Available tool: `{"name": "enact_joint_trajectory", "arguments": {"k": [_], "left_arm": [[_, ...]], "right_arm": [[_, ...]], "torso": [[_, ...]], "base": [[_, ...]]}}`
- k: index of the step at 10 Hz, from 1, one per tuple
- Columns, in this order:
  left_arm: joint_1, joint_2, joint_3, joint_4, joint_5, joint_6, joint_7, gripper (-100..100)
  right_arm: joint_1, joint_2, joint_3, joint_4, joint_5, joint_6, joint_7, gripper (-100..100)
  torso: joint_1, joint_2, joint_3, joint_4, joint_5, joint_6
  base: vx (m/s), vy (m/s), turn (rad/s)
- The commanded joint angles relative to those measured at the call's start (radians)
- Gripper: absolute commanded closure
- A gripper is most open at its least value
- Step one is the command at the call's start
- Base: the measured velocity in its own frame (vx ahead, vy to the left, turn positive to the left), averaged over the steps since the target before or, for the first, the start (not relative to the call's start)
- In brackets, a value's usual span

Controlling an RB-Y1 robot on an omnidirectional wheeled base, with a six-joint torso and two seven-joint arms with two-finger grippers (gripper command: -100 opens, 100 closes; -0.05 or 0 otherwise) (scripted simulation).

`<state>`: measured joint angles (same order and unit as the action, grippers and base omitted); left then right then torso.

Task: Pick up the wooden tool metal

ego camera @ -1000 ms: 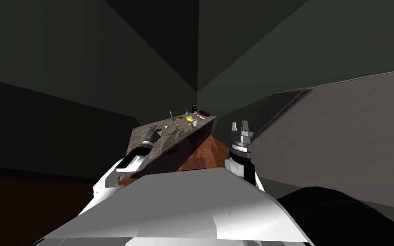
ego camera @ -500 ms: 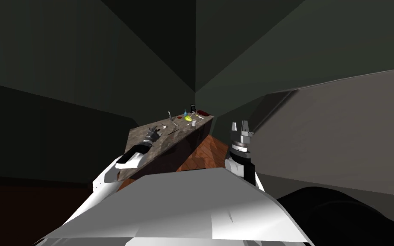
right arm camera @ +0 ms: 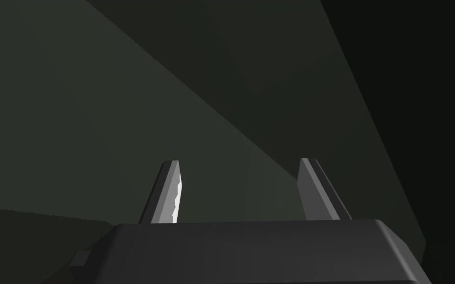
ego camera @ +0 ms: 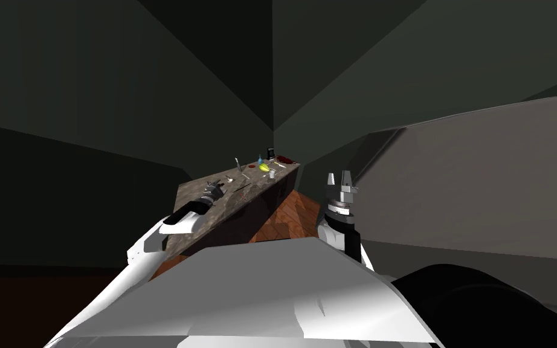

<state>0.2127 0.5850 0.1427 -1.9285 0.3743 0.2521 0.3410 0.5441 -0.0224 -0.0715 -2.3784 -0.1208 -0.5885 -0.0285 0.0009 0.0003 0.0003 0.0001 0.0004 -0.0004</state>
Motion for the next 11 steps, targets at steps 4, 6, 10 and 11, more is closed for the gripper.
{"name": "enact_joint_trajectory", "arguments": {"k": [4,6,10,11], "left_arm": [[-0.022,0.028,0.015,0.026,0.025,0.106,0.027,-100],[-0.042,0.053,0.027,0.053,0.047,0.171,0.052,-100],[-0.061,0.078,0.038,0.079,0.070,0.251,0.076,-100],[-0.080,0.101,0.050,0.106,0.092,0.291,0.100,-100]], "right_arm": [[0.000,0.000,0.000,0.000,0.000,0.000,0.000,0],[0.000,0.000,0.000,0.000,0.000,0.000,0.000,0],[0.000,0.000,0.000,0.000,0.000,0.000,0.000,0],[0.000,0.000,0.000,0.000,0.000,0.000,0.000,0]], "torso": [[0.000,0.000,0.000,0.000,0.000,0.000],[0.000,-0.001,0.000,0.000,0.000,0.000],[0.000,-0.001,-0.001,0.000,0.000,0.000],[0.000,-0.001,-0.001,0.000,0.000,0.000]], "base": [[-0.007,0.002,-0.049],[-0.003,0.004,-0.098],[0.001,0.002,-0.046],[0.007,0.002,-0.124]]}}
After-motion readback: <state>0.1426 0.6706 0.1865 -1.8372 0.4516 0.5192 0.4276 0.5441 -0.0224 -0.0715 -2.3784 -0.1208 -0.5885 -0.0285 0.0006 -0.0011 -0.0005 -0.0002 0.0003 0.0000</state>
